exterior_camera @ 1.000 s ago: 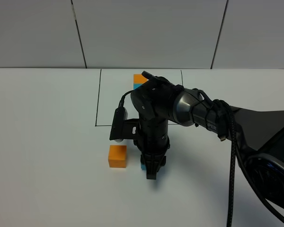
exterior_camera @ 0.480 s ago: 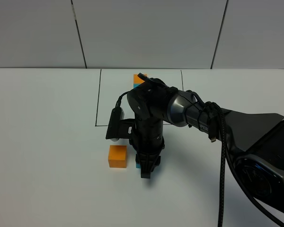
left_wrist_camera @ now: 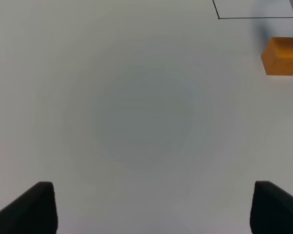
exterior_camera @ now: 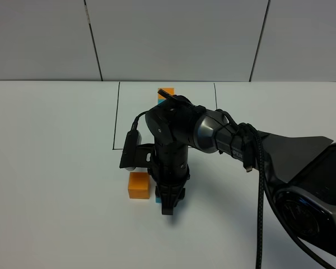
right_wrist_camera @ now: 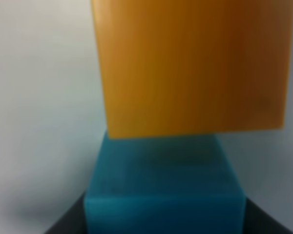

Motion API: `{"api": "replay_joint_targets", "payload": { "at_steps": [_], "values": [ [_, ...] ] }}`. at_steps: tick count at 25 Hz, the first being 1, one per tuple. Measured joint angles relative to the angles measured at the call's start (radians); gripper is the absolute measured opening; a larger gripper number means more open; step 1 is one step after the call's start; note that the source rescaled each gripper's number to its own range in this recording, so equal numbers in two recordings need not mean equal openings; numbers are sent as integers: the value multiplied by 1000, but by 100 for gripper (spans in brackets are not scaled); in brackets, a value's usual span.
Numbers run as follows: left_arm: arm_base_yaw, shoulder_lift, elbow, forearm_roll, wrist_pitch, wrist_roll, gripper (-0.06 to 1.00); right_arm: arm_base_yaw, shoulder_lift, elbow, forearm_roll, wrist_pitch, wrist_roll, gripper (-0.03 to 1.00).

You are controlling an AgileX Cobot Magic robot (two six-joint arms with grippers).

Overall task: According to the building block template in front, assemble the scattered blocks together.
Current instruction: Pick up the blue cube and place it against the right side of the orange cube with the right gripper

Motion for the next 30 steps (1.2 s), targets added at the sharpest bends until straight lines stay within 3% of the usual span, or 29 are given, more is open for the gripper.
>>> {"api": "replay_joint_targets", "payload": {
  "at_steps": [15, 24, 30],
  "values": [
    [0, 0, 0, 0, 0, 0, 97, 0, 5, -3, -34, 8, -28, 0],
    [0, 0, 0, 0, 0, 0, 97, 4, 53, -97, -43, 74, -31, 0],
    [0, 0, 0, -1, 0, 0, 97, 9, 54, -102, -42, 69, -31, 0]
  ]
}}
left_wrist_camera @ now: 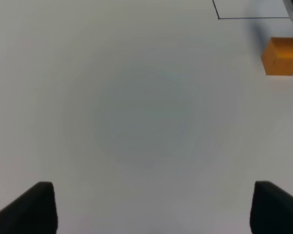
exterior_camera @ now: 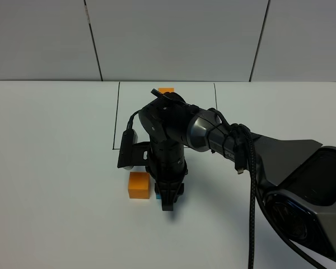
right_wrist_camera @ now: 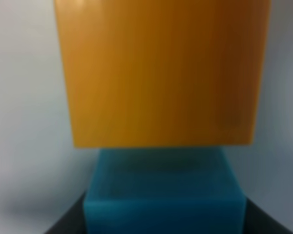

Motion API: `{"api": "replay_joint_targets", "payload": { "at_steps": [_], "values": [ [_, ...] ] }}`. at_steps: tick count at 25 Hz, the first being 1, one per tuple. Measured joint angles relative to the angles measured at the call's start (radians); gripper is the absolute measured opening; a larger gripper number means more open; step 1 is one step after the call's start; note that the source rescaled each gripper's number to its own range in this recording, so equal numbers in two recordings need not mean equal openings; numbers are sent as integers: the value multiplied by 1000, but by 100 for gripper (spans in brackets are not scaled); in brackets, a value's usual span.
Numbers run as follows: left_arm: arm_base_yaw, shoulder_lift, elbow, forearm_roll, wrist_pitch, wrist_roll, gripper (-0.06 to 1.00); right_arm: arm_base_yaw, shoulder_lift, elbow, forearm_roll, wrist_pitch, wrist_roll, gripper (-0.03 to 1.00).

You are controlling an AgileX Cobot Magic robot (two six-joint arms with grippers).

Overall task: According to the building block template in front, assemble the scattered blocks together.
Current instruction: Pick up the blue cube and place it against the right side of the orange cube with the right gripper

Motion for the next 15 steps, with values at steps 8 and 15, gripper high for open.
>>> {"api": "replay_joint_targets", "payload": {
  "at_steps": [8, 15],
  "values": [
    [0, 0, 0, 0, 0, 0, 97, 0, 0, 0, 12, -14, 3, 0],
    [0, 0, 0, 0, 0, 0, 97, 1, 0, 0, 27, -26, 4, 0]
  ]
}}
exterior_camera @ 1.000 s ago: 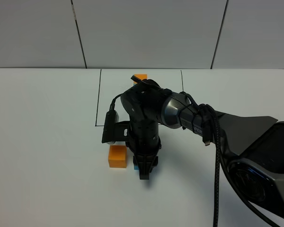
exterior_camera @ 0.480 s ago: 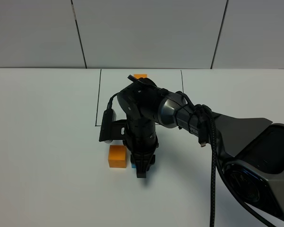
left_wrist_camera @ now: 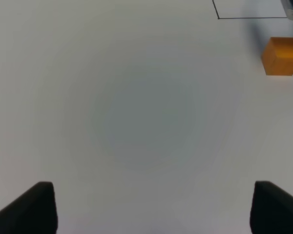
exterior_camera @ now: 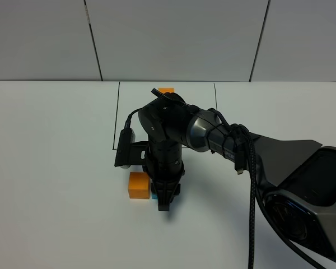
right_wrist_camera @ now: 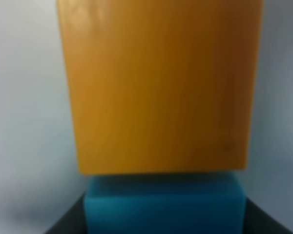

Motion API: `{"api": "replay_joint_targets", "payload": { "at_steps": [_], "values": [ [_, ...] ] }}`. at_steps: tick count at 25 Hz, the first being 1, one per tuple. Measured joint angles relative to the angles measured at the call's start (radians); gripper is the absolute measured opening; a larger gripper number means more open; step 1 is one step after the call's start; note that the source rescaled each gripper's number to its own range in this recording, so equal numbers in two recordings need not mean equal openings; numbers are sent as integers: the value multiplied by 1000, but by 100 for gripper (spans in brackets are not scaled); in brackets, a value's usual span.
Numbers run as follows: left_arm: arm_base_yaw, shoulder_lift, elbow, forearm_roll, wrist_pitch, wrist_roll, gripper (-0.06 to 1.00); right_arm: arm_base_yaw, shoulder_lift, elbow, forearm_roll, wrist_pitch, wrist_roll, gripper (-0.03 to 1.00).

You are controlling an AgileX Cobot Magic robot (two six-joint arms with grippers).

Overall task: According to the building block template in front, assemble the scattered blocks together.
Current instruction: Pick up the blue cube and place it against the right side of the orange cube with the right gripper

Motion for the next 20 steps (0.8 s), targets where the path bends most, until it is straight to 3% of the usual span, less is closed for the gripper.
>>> {"api": "replay_joint_targets", "payload": {
  "at_steps": [20],
  "values": [
    [0, 0, 0, 0, 0, 1, 97, 6, 5, -2, 23, -23, 0, 0]
  ]
}}
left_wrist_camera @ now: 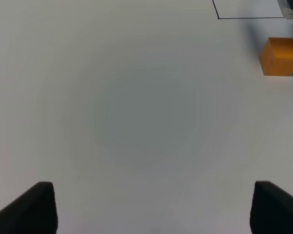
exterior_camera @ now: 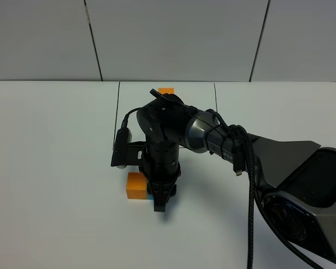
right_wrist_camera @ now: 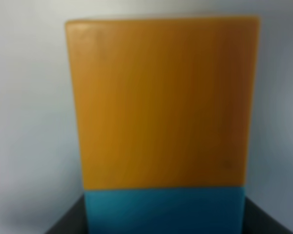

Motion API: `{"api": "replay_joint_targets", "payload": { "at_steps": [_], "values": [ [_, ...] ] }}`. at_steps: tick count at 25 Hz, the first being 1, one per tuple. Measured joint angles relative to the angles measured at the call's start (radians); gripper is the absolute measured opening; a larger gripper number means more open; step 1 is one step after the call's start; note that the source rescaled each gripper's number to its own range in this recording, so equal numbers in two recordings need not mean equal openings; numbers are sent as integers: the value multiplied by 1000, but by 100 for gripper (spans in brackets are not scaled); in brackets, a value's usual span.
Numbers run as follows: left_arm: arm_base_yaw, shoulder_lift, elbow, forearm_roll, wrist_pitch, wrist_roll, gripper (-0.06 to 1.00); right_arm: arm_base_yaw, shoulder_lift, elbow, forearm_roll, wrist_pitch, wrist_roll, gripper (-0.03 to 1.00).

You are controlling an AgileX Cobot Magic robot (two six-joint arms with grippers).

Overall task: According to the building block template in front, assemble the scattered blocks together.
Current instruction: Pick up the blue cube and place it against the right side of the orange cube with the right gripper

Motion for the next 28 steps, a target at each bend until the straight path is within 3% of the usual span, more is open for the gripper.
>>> {"api": "replay_joint_targets", "payload": {
  "at_steps": [16, 18, 22, 23, 25, 28],
  "values": [
    [0, 0, 0, 0, 0, 0, 97, 0, 0, -1, 0, 0, 0, 0],
    [0, 0, 0, 0, 0, 0, 97, 0, 0, -1, -1, -7, 0, 13],
    [0, 0, 0, 0, 0, 0, 97, 0, 0, -1, -24, -36, 10, 72],
    [0, 0, 0, 0, 0, 0, 97, 0, 0, -2, -29, -39, 18, 81],
    [0, 0, 0, 0, 0, 0, 97, 0, 0, -2, -38, -43, 30, 92],
    [0, 0, 0, 0, 0, 0, 97, 0, -7, -2, -43, -43, 42, 97]
  ]
}}
